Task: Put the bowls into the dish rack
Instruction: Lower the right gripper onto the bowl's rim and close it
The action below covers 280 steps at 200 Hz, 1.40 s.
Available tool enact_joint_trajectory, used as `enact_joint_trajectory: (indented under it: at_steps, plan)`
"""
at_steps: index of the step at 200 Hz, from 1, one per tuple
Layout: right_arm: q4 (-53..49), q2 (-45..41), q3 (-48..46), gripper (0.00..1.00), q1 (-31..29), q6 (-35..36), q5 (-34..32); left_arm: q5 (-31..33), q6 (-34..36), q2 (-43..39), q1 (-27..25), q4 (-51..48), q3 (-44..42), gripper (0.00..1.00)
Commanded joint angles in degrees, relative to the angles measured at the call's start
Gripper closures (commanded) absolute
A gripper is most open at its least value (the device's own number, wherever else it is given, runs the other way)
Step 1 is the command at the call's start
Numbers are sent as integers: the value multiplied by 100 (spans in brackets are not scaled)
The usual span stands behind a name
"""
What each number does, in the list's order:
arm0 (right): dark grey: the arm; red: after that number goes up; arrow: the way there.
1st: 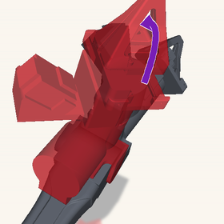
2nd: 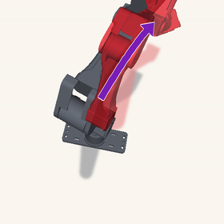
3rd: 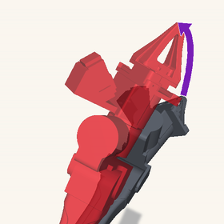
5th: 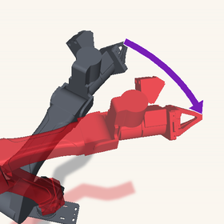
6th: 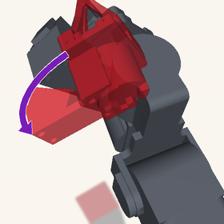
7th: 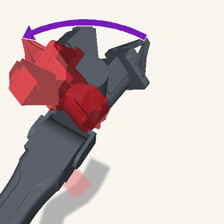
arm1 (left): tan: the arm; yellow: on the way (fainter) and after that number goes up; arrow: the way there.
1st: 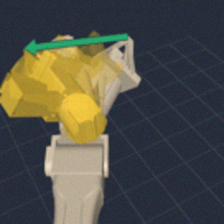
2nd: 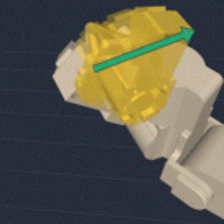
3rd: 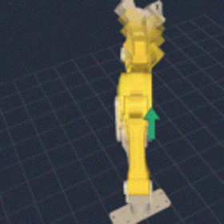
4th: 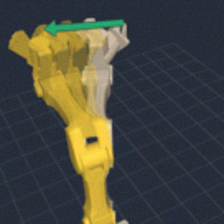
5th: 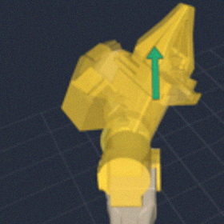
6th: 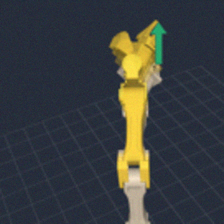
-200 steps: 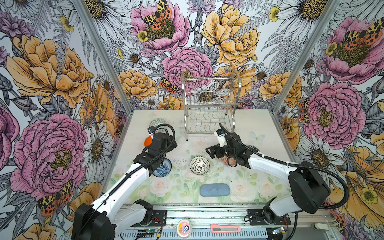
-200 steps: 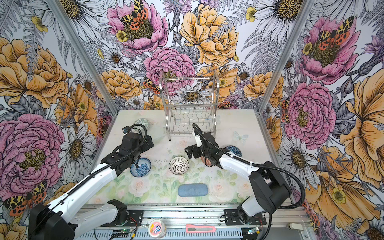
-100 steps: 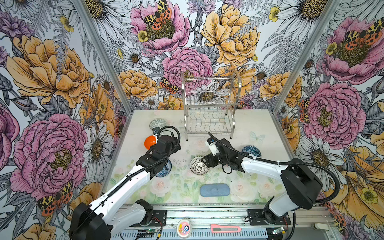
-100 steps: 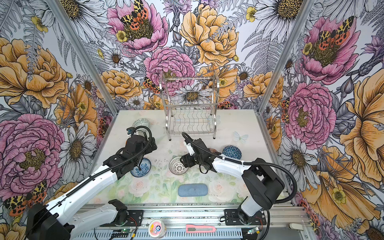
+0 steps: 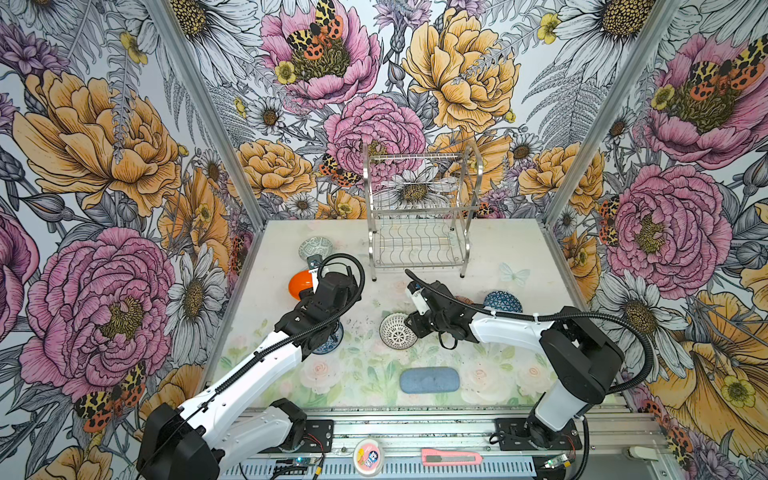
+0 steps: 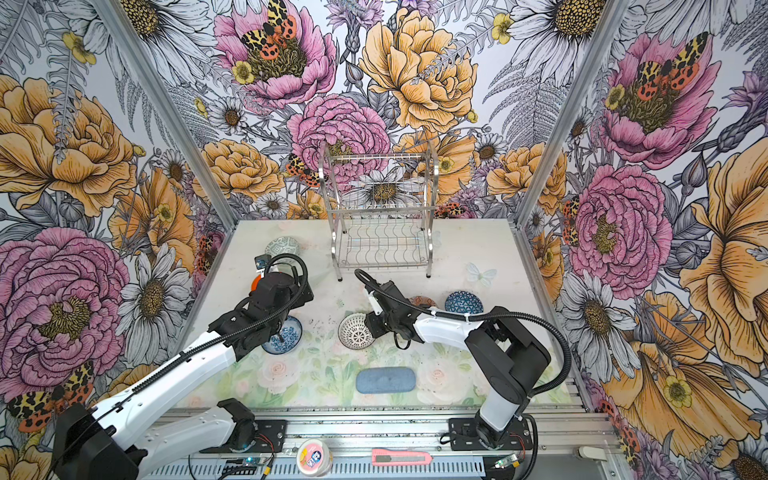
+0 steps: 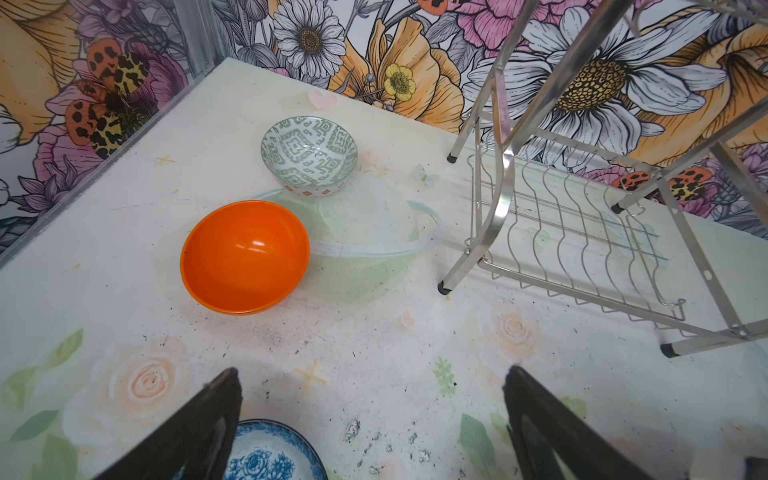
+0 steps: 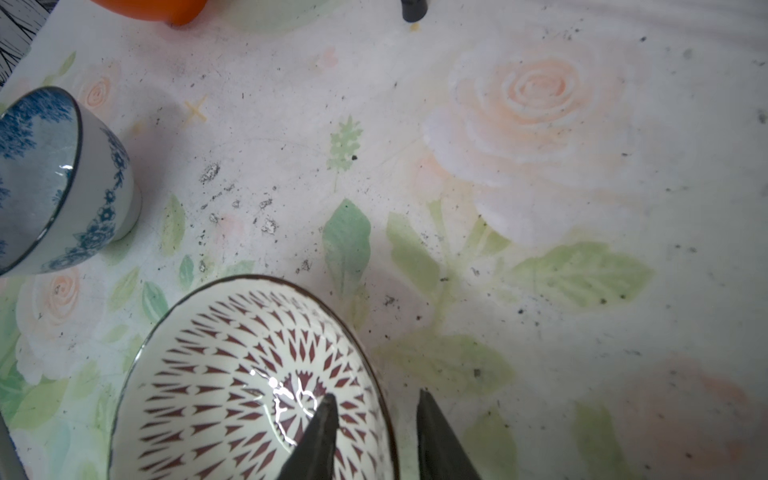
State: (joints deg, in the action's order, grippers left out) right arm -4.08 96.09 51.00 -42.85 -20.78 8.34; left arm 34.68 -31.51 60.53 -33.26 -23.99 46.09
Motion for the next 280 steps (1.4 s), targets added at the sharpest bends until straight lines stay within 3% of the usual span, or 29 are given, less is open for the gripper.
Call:
enact_joint_trajectory:
  at_steps: [1,70,167,234,280]
  plan:
    - [39,139,301,78,-22,50,-280,352,171,114,-42,96,244,1]
    - [43,340,614,92,114,146,-547,-253,88,422,87,167,418,1]
    - [33,360,714,96,493,227,-1080,-1463,-329,542,219,450,208,1]
    - [-158,68,774,77,492,321,-1313,-2228,-416,549,274,840,57,1]
    - [-451,-211,868,66,123,599,-1653,-2857,-656,329,515,983,-125,1]
